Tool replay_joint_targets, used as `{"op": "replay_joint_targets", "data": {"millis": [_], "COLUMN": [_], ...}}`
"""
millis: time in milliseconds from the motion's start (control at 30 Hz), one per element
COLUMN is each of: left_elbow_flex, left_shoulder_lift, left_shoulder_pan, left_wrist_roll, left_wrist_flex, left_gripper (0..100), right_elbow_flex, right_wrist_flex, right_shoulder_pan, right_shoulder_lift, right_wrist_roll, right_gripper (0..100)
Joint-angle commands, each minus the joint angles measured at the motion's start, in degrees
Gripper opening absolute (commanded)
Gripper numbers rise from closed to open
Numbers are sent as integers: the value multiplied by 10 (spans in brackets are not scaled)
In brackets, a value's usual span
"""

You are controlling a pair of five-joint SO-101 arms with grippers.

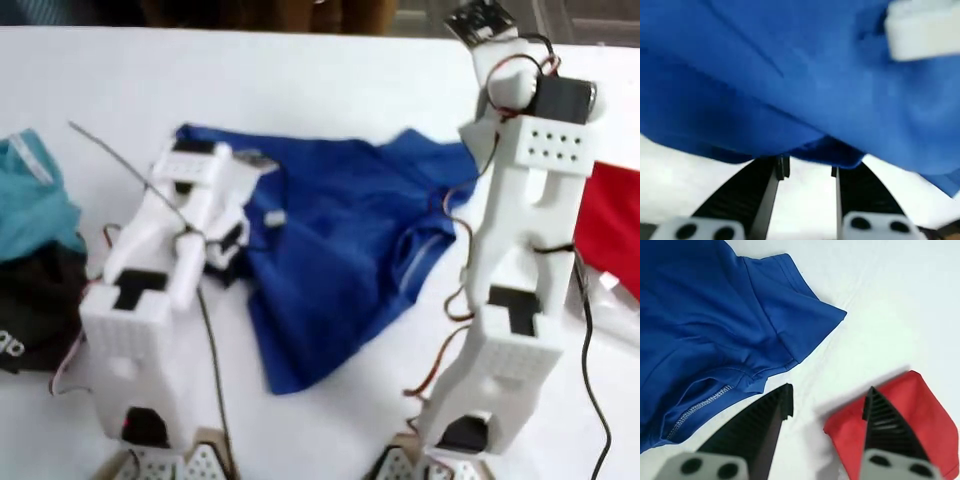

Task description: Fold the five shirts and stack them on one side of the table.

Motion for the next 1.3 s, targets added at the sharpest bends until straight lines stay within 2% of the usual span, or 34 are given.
{"op": "replay_joint_targets", "data": {"millis": [0,200,600,767,900,1167,1267], "left_elbow_flex": [-57,-87,-91,-95,-95,-148,-145], "left_shoulder_lift": [-4,-3,34,91,94,94,93], "left_shoulder_pan": [-1,4,29,33,28,21,11], "left_wrist_roll": [-37,-97,-170,-169,-155,-154,-175], "left_wrist_flex": [7,52,50,50,55,117,120], "left_gripper": [162,162,164,154,15,26,26], "right_elbow_flex": [-1,0,0,0,0,0,0], "right_wrist_flex": [8,8,8,8,8,8,8], "right_shoulder_pan": [7,4,3,3,3,3,3], "right_shoulder_lift": [-42,-38,-37,-37,-37,-37,-36], "right_wrist_roll": [2,1,1,1,1,1,1], "right_gripper": [233,233,233,233,233,233,233]}}
